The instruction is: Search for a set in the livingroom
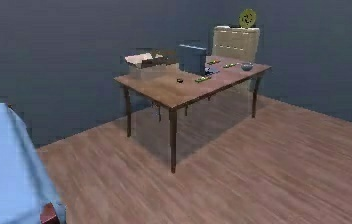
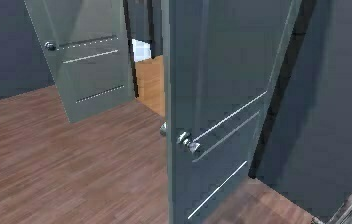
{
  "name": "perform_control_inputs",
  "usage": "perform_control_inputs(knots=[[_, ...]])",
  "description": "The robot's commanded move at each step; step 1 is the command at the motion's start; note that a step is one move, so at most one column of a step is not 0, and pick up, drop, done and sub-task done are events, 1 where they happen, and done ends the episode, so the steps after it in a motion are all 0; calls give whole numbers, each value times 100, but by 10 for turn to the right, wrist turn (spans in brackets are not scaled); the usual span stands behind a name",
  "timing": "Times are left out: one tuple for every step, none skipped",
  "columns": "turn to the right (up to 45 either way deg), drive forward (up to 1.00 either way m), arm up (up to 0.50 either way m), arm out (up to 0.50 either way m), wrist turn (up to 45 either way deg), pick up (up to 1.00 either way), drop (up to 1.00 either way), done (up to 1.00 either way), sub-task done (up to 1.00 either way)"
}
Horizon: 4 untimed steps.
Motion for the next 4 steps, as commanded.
perform_control_inputs(knots=[[0, 25, 0, 0, 0, 0, 0, 0, 0], [420, 0, 0, 0, 0, 0, 0, 0, 0], [0, 45, 0, 0, 0, 0, 0, 0, 0], [450, 0, 0, 0, 0, 0, 0, 0, 0]])
